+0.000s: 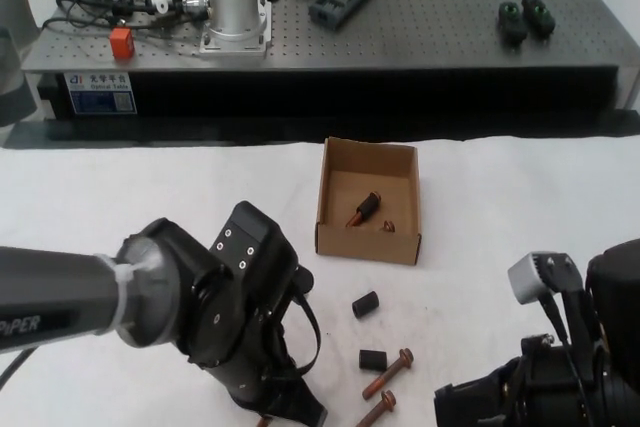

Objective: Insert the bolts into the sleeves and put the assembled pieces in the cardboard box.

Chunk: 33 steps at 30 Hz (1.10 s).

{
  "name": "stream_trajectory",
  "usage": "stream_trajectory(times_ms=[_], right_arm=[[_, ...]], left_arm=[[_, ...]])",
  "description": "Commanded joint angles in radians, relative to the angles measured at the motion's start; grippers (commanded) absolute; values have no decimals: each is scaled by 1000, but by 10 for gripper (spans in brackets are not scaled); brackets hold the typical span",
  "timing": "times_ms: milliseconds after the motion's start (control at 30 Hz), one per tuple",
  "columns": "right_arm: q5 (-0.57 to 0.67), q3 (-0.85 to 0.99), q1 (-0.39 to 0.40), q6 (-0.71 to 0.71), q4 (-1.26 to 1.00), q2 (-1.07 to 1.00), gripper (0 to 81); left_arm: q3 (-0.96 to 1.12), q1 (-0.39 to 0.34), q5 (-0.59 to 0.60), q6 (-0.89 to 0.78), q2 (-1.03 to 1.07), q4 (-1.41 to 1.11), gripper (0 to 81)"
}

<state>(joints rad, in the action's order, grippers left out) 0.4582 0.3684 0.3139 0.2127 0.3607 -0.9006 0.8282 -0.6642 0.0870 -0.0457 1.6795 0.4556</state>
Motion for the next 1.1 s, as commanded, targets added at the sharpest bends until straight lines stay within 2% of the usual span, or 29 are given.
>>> stream_trajectory(times_ms=[0, 100, 233, 300, 467, 600, 700, 800, 933, 1067], right_arm=[[0, 5, -3, -11, 3, 9, 33], [0, 5, -3, -11, 3, 9, 33], [0, 5, -3, -11, 4, 9, 33], [0, 5, -3, -11, 4, 9, 33], [0, 5, -3, -9, 4, 9, 33], [12, 5, -3, -3, -1, 9, 33], [54, 5, -1, -3, -8, 9, 33], [100, 5, 10, 4, -8, 9, 33], [113, 5, 38, 16, -23, 9, 33], [115, 5, 73, 20, -157, 9, 33]], left_arm=[[-1, 1, -17, 9, 36, 46, 188], [-1, 1, -17, 9, 36, 81, 270], [-1, 1, -14, 9, 36, 109, 272], [-1, 1, -14, 9, 36, 107, 231], [-1, 1, 7, 9, 36, 94, 6], [10, 1, 21, 2, 33, 84, 4], [34, 1, 117, -55, 3, 40, 6], [29, 1, 251, -172, -74, -175, 6], [-8, 1, 324, -334, -169, -544, 6], [-37, 1, 423, -514, -178, -839, 6]])
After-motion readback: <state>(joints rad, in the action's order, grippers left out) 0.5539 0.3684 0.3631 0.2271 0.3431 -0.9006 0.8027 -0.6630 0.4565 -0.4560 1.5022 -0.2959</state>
